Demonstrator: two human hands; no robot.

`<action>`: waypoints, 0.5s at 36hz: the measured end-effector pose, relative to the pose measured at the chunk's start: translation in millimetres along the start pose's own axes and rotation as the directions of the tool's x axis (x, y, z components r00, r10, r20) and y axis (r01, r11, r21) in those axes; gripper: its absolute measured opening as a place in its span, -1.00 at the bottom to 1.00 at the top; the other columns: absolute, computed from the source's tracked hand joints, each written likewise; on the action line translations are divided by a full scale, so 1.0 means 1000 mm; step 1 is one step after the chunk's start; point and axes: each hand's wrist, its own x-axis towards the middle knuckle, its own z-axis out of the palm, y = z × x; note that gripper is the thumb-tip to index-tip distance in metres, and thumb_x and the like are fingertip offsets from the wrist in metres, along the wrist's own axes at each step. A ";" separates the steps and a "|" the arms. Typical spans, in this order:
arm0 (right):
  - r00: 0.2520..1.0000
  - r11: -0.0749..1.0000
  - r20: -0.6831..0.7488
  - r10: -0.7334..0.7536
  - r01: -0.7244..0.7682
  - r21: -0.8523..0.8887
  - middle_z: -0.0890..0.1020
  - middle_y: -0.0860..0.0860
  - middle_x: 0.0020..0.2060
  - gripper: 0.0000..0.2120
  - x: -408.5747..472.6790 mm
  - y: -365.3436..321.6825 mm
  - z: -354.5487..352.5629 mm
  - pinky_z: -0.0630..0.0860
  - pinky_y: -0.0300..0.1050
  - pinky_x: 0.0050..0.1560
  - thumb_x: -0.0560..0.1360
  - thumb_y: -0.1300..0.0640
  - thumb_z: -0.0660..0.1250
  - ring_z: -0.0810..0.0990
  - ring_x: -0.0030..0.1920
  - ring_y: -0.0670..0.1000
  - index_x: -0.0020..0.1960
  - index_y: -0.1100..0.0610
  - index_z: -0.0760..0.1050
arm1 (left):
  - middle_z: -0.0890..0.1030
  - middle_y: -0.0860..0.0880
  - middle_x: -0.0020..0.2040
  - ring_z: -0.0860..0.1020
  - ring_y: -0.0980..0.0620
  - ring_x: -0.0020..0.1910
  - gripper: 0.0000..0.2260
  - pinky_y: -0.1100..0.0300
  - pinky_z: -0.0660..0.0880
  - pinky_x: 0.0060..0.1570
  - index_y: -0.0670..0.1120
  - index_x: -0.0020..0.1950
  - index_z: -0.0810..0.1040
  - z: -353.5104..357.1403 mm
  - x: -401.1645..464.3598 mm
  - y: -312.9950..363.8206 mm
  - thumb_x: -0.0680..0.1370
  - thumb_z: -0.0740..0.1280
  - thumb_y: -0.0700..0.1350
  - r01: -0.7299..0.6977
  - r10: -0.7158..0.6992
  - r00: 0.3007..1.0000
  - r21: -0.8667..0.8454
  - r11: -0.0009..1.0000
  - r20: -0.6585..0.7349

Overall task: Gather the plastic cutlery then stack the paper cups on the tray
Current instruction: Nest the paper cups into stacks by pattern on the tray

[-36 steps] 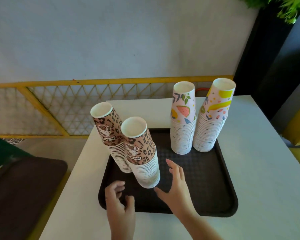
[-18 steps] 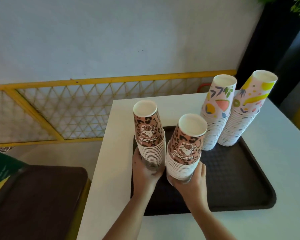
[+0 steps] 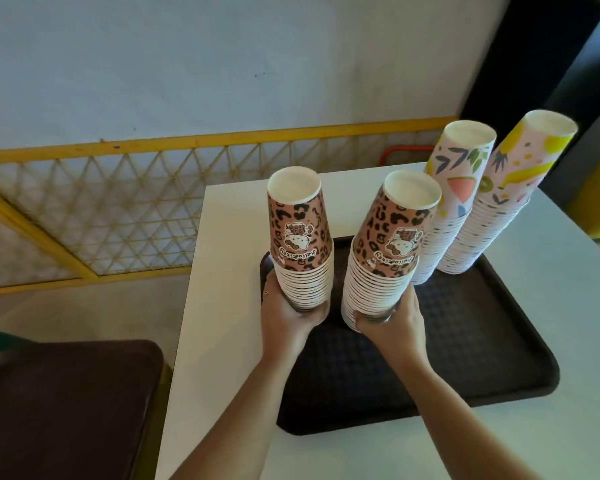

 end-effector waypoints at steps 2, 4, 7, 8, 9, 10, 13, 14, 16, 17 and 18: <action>1.000 1.000 0.001 -0.007 0.007 0.000 0.43 0.02 0.26 -0.10 0.007 0.000 0.002 0.43 -0.11 0.11 0.19 0.13 0.57 0.43 0.21 -0.02 0.41 0.07 0.19 | 0.46 0.30 0.02 0.45 0.53 0.00 -0.36 0.64 0.36 -0.11 0.03 0.17 0.34 0.000 0.005 -0.003 0.23 0.59 -0.27 0.000 0.000 1.000 0.015 1.000 0.003; 1.000 1.000 0.002 -0.012 0.012 -0.004 0.43 0.03 0.25 -0.12 0.013 0.001 0.003 0.43 -0.11 0.11 0.20 0.13 0.57 0.44 0.22 0.01 0.40 0.09 0.21 | 0.45 0.31 0.01 0.45 0.53 -0.01 -0.37 0.65 0.36 -0.12 0.02 0.16 0.34 0.001 0.009 -0.006 0.23 0.58 -0.26 -0.003 0.003 1.000 0.033 0.999 0.006; 1.000 1.000 0.006 -0.021 0.022 -0.022 0.44 0.02 0.24 -0.13 0.021 0.002 0.007 0.42 -0.13 0.10 0.20 0.13 0.57 0.45 0.21 0.01 0.40 0.10 0.22 | 0.46 0.29 0.01 0.48 0.45 -0.03 -0.37 0.65 0.35 -0.12 -0.03 0.19 0.38 0.001 0.015 -0.009 0.23 0.59 -0.23 -0.006 0.005 1.000 0.046 0.999 0.007; 1.000 0.999 0.005 -0.024 0.024 -0.022 0.44 0.01 0.24 -0.13 0.023 0.002 0.008 0.42 -0.14 0.10 0.20 0.13 0.57 0.45 0.20 0.00 0.40 0.10 0.22 | 0.47 0.27 0.01 0.47 0.43 -0.03 -0.37 0.65 0.35 -0.12 -0.07 0.21 0.40 0.002 0.017 -0.010 0.23 0.60 -0.21 -0.006 0.005 1.000 0.051 0.999 0.004; 1.000 0.999 0.004 -0.027 0.027 -0.022 0.45 0.01 0.24 -0.14 0.026 0.001 0.009 0.41 -0.14 0.10 0.20 0.12 0.57 0.45 0.20 0.00 0.39 0.11 0.23 | 0.47 0.25 0.01 0.47 0.41 -0.03 -0.37 0.65 0.35 -0.12 -0.09 0.22 0.40 0.002 0.019 -0.010 0.23 0.60 -0.20 -0.004 0.004 1.000 0.054 0.999 0.002; 1.000 0.999 0.003 -0.030 0.030 -0.023 0.45 0.01 0.24 -0.15 0.029 0.001 0.010 0.41 -0.14 0.10 0.20 0.11 0.57 0.46 0.21 0.01 0.39 0.11 0.24 | 0.48 0.22 0.01 0.47 0.40 -0.03 -0.36 0.65 0.35 -0.12 -0.09 0.22 0.40 0.002 0.021 -0.011 0.23 0.60 -0.20 -0.003 0.003 1.000 0.057 0.998 0.000; 0.999 0.999 0.002 -0.043 0.043 -0.018 0.44 0.01 0.27 -0.15 0.034 -0.002 0.012 0.35 -0.19 0.12 0.22 0.10 0.56 0.43 0.25 0.01 0.40 0.12 0.23 | 0.49 0.10 0.09 0.48 0.28 0.02 -0.32 0.64 0.35 -0.07 -0.11 0.24 0.39 0.001 0.026 -0.014 0.20 0.62 -0.15 -0.011 0.010 1.000 0.082 0.997 0.007; 0.999 0.999 -0.003 -0.047 0.047 -0.012 0.42 0.01 0.29 -0.14 0.033 -0.003 0.013 0.33 -0.21 0.13 0.24 0.10 0.56 0.41 0.27 0.00 0.42 0.12 0.21 | 0.49 0.08 0.12 0.47 0.24 0.06 -0.28 0.64 0.35 -0.03 -0.12 0.26 0.38 0.001 0.027 -0.016 0.19 0.62 -0.13 -0.010 0.008 1.000 0.090 0.996 0.017; 0.998 0.999 -0.029 -0.048 0.048 0.001 0.36 0.01 0.35 -0.09 0.030 -0.003 0.015 0.31 -0.21 0.16 0.24 0.10 0.56 0.36 0.32 -0.01 0.45 0.11 0.15 | 0.48 0.06 0.19 0.46 0.19 0.15 -0.21 0.60 0.35 0.05 -0.11 0.31 0.34 0.001 0.027 -0.019 0.18 0.63 -0.11 -0.007 0.003 0.999 0.088 0.996 0.048; 0.998 0.999 -0.047 -0.048 0.048 -0.002 0.33 0.02 0.37 -0.06 0.027 -0.003 0.016 0.31 -0.18 0.19 0.23 0.09 0.57 0.33 0.34 -0.01 0.46 0.11 0.13 | 0.47 0.08 0.20 0.45 0.22 0.17 -0.19 0.59 0.36 0.08 -0.09 0.33 0.32 0.000 0.026 -0.020 0.17 0.64 -0.11 -0.007 0.002 0.998 0.083 0.997 0.061; 0.997 0.999 -0.063 -0.047 0.046 -0.010 0.29 0.04 0.38 -0.03 0.024 -0.002 0.018 0.32 -0.14 0.22 0.22 0.10 0.58 0.30 0.36 0.00 0.47 0.11 0.11 | 0.45 0.11 0.20 0.43 0.28 0.16 -0.18 0.59 0.35 0.10 -0.07 0.34 0.31 0.000 0.026 -0.020 0.18 0.63 -0.12 -0.006 0.001 0.998 0.078 0.997 0.070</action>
